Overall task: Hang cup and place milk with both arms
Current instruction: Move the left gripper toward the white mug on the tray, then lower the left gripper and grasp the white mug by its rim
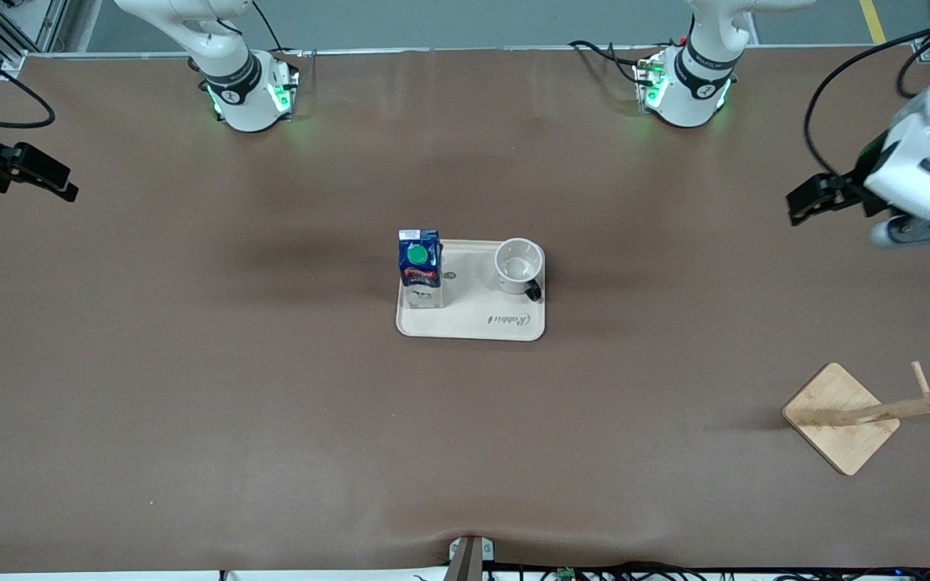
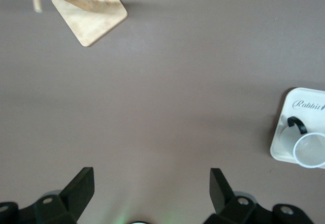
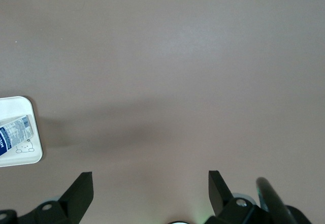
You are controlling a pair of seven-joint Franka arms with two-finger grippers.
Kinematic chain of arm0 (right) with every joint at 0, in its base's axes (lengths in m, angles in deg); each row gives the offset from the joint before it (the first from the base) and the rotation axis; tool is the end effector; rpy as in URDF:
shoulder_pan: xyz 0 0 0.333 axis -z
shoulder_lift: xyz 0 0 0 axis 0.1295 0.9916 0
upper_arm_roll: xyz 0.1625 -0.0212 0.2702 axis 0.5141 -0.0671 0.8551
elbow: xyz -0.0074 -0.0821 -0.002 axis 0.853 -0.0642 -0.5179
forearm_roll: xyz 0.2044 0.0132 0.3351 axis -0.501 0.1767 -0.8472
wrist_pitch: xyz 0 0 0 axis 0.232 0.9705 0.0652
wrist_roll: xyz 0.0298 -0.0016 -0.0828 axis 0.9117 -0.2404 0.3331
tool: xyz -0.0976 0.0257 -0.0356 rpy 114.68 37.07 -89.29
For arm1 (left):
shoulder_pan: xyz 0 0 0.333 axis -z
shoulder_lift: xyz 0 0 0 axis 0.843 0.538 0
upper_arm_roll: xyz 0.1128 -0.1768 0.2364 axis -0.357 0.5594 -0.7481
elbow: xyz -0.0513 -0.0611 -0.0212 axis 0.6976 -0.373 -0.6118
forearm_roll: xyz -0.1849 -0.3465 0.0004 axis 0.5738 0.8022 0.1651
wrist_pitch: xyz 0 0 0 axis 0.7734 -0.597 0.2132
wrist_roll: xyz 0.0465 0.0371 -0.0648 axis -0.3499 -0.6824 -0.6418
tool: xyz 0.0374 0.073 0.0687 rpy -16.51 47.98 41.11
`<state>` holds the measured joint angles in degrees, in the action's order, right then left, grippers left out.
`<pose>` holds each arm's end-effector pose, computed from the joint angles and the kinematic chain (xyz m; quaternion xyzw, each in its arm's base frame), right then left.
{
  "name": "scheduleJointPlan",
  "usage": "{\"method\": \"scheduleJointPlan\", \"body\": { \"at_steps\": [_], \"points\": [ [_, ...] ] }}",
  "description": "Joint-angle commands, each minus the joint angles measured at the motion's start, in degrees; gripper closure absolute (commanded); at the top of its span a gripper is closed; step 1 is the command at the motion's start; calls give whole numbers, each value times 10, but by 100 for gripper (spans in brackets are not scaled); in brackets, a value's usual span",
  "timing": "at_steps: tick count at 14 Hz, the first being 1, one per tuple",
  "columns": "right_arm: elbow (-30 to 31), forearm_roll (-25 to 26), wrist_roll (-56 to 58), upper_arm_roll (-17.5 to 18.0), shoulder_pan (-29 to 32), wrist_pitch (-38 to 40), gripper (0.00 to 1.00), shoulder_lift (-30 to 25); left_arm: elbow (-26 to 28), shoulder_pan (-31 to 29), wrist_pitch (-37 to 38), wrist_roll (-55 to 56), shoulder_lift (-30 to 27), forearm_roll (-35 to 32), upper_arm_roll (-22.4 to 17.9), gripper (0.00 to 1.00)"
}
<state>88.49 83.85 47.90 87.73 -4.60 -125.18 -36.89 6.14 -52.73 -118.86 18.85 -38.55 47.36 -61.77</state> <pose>0.5163 -0.0212 0.6327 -0.9968 0.0763 0.0227 0.0016 0.5574 -0.0918 0.5980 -0.9970 -0.0602 0.0334 0.0366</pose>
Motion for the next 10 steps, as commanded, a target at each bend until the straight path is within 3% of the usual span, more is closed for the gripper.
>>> {"method": "scheduleJointPlan", "body": {
  "at_steps": [1,6,10],
  "points": [
    [3,-11,8,1,6,1,0,-7,65,10,-58,87,-7,6,32,0],
    [3,-11,8,1,7,2,0,-6,178,12,-204,282,0,6,106,0],
    [3,-10,8,1,7,2,0,-6,194,19,-241,409,52,6,171,0]
  ]
}}
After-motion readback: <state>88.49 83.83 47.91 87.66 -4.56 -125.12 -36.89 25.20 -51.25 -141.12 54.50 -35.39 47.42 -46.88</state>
